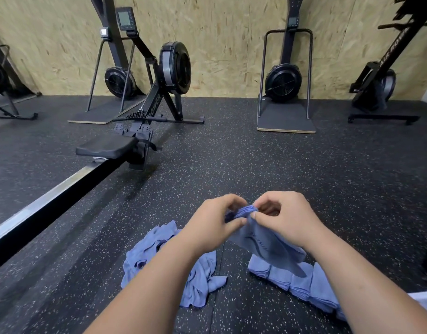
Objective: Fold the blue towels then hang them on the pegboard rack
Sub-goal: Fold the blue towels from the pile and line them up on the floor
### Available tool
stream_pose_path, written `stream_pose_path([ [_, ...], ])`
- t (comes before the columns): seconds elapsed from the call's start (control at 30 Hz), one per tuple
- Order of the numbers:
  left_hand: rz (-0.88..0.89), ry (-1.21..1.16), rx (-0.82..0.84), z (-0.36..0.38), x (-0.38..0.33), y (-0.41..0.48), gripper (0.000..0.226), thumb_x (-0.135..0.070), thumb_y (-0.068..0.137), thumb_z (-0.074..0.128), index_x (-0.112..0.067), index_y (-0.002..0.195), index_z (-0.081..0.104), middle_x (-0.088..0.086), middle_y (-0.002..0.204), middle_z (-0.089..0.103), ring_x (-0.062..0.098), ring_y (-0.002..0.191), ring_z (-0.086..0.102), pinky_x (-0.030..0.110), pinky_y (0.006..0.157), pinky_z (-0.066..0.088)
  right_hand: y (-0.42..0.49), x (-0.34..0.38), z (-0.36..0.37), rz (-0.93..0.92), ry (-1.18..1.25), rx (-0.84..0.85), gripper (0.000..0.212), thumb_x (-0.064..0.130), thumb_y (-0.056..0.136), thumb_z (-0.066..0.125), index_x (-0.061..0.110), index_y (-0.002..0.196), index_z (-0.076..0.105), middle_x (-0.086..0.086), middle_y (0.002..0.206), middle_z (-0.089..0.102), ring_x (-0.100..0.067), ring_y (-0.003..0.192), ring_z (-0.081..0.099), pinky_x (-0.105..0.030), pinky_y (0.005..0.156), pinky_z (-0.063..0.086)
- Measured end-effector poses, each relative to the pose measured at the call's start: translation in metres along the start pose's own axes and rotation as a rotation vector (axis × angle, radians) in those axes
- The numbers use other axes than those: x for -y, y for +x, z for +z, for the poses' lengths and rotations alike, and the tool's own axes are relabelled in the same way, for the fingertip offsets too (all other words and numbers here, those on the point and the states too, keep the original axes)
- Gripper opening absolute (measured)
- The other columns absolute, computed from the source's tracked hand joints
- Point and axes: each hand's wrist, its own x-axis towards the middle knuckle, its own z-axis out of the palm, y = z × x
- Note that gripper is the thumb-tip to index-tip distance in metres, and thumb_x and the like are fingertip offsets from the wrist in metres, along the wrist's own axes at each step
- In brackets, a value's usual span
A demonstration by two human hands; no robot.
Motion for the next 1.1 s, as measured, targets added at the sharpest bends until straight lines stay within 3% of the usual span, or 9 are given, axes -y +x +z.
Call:
stream_pose_path([
  [0.1,0.027,0.015,-0.051,0.004,-0.003,0.002,0.006,-0.026,0.098,0.072,-0.030,0.102,0.070,-0.017,0.090,0.070,0.007,0.088,0.064,0.034,0.086,0.053,0.002,-0.005,-0.001,0.009,0.089,0.024,0.025,0.011,0.081,0.086,0.032,0.090,0.076,0.005,0.086,0.079,-0.014,0.079,0.074,-0.037,0.082,0.062],
  [0.23,0.113,0.083,-0.082,0.005,-0.011,0.001,0.007,-0.027,0.101,0.064,-0.032,0.106,0.063,-0.015,0.095,0.068,0.011,0.090,0.062,0.036,0.081,0.051,0.000,-0.018,0.002,0.083,0.127,0.213,0.049,0.005,0.080,0.083,0.037,0.113,0.067,0.002,0.094,0.079,-0.012,0.079,0.068,-0.039,0.083,0.059],
  [0.37,0.211,0.188,-0.154,-0.001,-0.018,0.000,0.009,-0.027,0.103,0.059,-0.031,0.110,0.064,-0.013,0.102,0.070,0.016,0.094,0.065,0.036,0.082,0.049,-0.005,-0.026,0.009,0.095,0.019,0.316,0.036,0.006,0.084,0.080,0.025,0.113,0.071,0.010,0.106,0.080,-0.006,0.102,0.075,-0.037,0.095,0.058],
  [0.47,0.197,0.136,-0.224,-0.011,-0.011,0.000,0.008,-0.027,0.105,0.059,-0.031,0.110,0.063,-0.016,0.102,0.069,0.015,0.094,0.065,0.037,0.084,0.052,-0.005,-0.029,0.008,0.087,-0.162,0.298,0.020,0.026,0.083,0.083,0.032,0.099,0.074,0.020,0.093,0.077,0.001,0.089,0.071,-0.031,0.087,0.057],
  [0.6,0.043,-0.051,-0.368,-0.020,0.004,-0.003,0.009,-0.026,0.105,0.062,-0.034,0.108,0.065,-0.022,0.096,0.070,0.003,0.092,0.065,0.029,0.084,0.052,-0.006,-0.038,0.002,0.113,-0.399,0.277,0.018,0.037,0.080,0.084,0.038,0.093,0.073,0.021,0.085,0.073,0.001,0.081,0.065,-0.023,0.077,0.053],
  [0.83,-0.219,-0.296,-0.612,-0.036,0.025,0.003,0.009,-0.020,0.103,0.065,-0.027,0.103,0.071,-0.016,0.093,0.073,-0.002,0.085,0.064,0.018,0.076,0.046,-0.009,-0.058,-0.010,0.251,-0.434,0.300,0.008,0.029,0.080,0.081,0.033,0.079,0.075,0.017,0.073,0.073,-0.002,0.067,0.065,-0.024,0.067,0.052],
  [0.97,-0.380,-0.332,-0.677,-0.041,0.038,0.003,0.007,-0.026,0.106,0.060,-0.026,0.105,0.066,-0.014,0.097,0.069,-0.004,0.087,0.061,0.028,0.078,0.044,-0.006,-0.063,-0.022,0.259,-0.232,0.235,0.006,0.031,0.089,0.077,0.027,0.086,0.074,0.012,0.073,0.073,-0.009,0.063,0.057,-0.036,0.067,0.048],
  [1.03,-0.457,-0.328,-0.678,-0.042,0.042,0.003,0.009,-0.029,0.108,0.054,-0.024,0.107,0.062,-0.013,0.098,0.067,0.004,0.092,0.061,0.034,0.078,0.041,-0.006,-0.058,-0.028,0.282,-0.012,0.160,0.009,0.025,0.097,0.074,0.019,0.091,0.072,0.006,0.072,0.072,-0.006,0.061,0.051,-0.032,0.064,0.038],
  [1.1,-0.515,-0.301,-0.653,-0.042,0.045,0.002,0.011,-0.031,0.109,0.051,-0.023,0.108,0.058,-0.013,0.097,0.065,0.002,0.090,0.059,0.035,0.076,0.037,-0.005,-0.052,-0.033,0.292,0.155,0.039,0.011,0.024,0.101,0.071,0.014,0.094,0.072,-0.003,0.080,0.076,-0.006,0.067,0.058,-0.031,0.068,0.039],
])
